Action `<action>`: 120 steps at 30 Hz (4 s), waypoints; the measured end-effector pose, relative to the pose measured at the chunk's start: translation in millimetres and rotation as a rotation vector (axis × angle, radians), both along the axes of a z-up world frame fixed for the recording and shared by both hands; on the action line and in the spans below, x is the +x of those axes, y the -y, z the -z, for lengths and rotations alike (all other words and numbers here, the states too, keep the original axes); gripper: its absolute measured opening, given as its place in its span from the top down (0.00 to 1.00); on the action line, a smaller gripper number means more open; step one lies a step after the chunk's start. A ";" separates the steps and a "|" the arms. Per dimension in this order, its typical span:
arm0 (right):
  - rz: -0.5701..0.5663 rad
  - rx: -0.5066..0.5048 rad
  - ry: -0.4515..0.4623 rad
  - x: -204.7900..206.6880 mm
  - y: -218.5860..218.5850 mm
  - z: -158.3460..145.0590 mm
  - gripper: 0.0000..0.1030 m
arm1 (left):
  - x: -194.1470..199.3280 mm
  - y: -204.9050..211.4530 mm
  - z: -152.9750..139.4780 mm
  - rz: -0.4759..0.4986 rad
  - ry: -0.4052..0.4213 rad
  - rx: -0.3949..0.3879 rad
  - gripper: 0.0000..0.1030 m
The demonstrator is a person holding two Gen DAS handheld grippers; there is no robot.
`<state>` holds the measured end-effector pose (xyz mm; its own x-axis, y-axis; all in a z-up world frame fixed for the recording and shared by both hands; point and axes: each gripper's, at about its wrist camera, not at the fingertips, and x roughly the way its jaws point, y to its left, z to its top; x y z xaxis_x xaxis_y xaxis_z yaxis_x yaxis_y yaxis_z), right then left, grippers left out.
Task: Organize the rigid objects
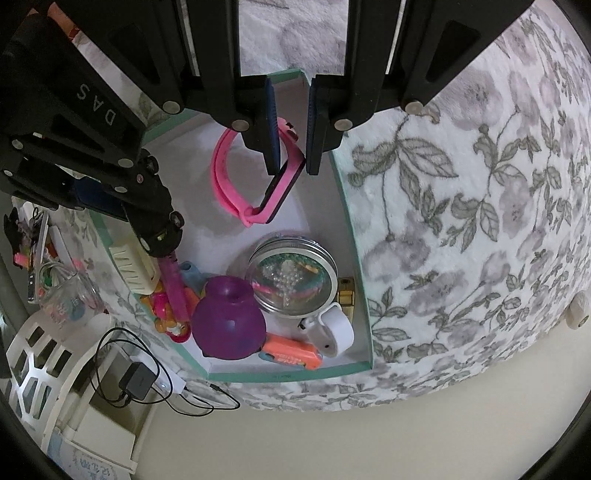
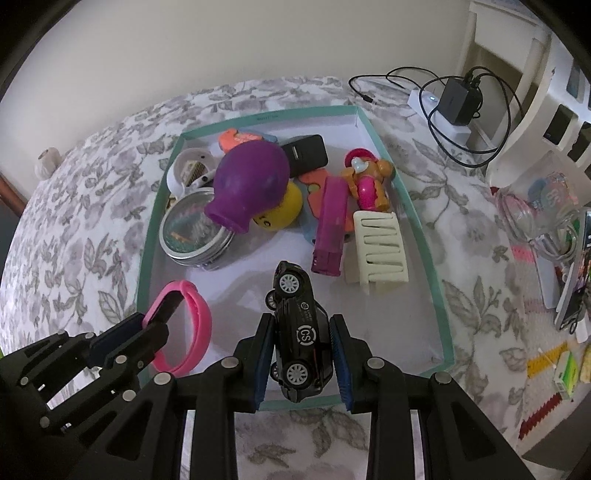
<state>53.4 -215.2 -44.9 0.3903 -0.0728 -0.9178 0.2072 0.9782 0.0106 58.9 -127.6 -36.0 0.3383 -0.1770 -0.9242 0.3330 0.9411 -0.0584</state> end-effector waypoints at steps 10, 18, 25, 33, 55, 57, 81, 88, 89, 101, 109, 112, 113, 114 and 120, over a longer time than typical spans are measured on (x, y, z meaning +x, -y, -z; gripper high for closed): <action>-0.017 -0.018 0.010 0.3 -2.6 -2.5 0.68 | 0.7 -1.1 0.1 -0.006 -0.005 -0.019 0.85; -0.008 -0.023 0.032 -0.2 1.7 -6.8 0.68 | 3.3 -9.2 -5.6 -0.045 0.007 -0.048 0.81; -0.005 -0.027 0.043 -0.1 2.1 -8.3 0.68 | 6.2 -18.8 -11.8 -0.092 0.024 -0.072 0.80; -0.010 -0.039 0.041 0.1 1.4 -6.4 0.66 | 11.8 -33.4 -15.9 -0.179 0.050 -0.055 0.41; 0.015 -0.029 0.062 0.5 5.9 -1.1 0.19 | 26.9 -75.8 1.2 -0.422 -0.028 0.002 0.12; 0.016 -0.028 0.064 0.5 5.8 -1.0 0.19 | 27.0 -78.5 1.2 -0.434 -0.031 0.001 0.11; 0.007 -0.049 0.070 -0.2 6.2 -0.5 0.00 | 28.4 -87.2 1.9 -0.465 -0.027 -0.033 0.00; 0.004 -0.037 0.078 -5.2 2.5 -4.9 0.00 | 22.0 -90.3 -4.3 -0.461 -0.017 -0.051 0.00; 0.003 -0.035 0.081 -6.5 1.4 -6.2 0.00 | 20.5 -91.0 -6.9 -0.454 -0.010 -0.047 0.00; -0.004 -0.034 0.089 -26.9 -18.9 -22.9 0.00 | -2.3 -100.6 -45.5 -0.386 0.074 -0.022 0.00; 0.016 -0.026 0.106 -44.5 -23.3 -34.2 0.00 | -22.9 -109.0 -59.8 -0.359 0.097 0.003 0.00; 0.017 -0.025 0.112 -50.5 -25.3 -37.8 0.00 | -32.5 -112.4 -62.8 -0.344 0.093 -0.024 0.00; 0.018 -0.027 0.114 -52.3 -26.3 -38.9 0.00 | -35.6 -113.6 -63.4 -0.343 0.091 -0.029 0.00; 0.016 -0.029 0.116 -54.1 -27.3 -40.1 0.00 | -39.0 -114.8 -63.5 -0.340 0.087 -0.025 0.00; 0.022 -0.024 0.123 -63.2 -28.9 -44.9 0.00 | -53.1 -117.0 -59.9 -0.327 0.066 0.016 0.00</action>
<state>-9.7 -186.3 0.1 0.4975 -0.1034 -0.8613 0.2268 0.9738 0.0140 5.9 -10.6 24.0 0.4336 -0.0350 -0.9004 0.0162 0.9994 -0.0310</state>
